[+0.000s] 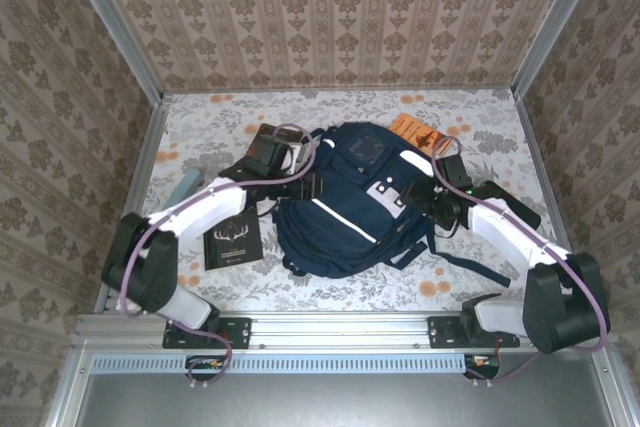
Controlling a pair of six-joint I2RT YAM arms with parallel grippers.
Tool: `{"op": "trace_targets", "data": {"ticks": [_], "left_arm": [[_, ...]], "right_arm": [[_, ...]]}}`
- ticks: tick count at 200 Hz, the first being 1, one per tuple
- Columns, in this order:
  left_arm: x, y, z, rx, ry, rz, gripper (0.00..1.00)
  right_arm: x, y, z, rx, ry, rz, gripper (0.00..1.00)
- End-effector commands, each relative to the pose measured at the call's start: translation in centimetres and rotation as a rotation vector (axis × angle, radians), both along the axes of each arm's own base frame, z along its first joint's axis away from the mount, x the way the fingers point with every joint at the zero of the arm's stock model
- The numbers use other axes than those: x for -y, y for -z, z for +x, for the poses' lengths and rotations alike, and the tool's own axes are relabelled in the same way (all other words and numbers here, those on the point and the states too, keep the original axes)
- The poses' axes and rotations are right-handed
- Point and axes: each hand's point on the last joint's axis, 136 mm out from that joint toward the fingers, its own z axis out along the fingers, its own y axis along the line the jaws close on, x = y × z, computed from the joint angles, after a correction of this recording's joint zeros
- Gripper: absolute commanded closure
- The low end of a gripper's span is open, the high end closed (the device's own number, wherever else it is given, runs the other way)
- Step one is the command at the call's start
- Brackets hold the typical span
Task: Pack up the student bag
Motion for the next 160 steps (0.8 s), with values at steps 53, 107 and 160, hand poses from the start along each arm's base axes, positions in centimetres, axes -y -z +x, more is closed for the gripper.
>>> {"op": "trace_targets", "data": {"ticks": [53,107,160], "left_arm": [[2.0,6.7,-1.7,-0.202,0.020,0.119,0.50],[-1.8,9.0,-5.6,-0.262,-0.059,0.160,0.54],[-1.2,8.1,-5.9,-0.278,-0.044,0.131,0.51]], "right_arm": [[-2.6,3.0,1.9,-0.062,-0.045,0.051,0.19],[-5.7,4.0,6.1,-0.064,-0.152,0.060,0.26],[-8.1,4.0,12.7,-0.028,-0.231,0.055,0.30]]}}
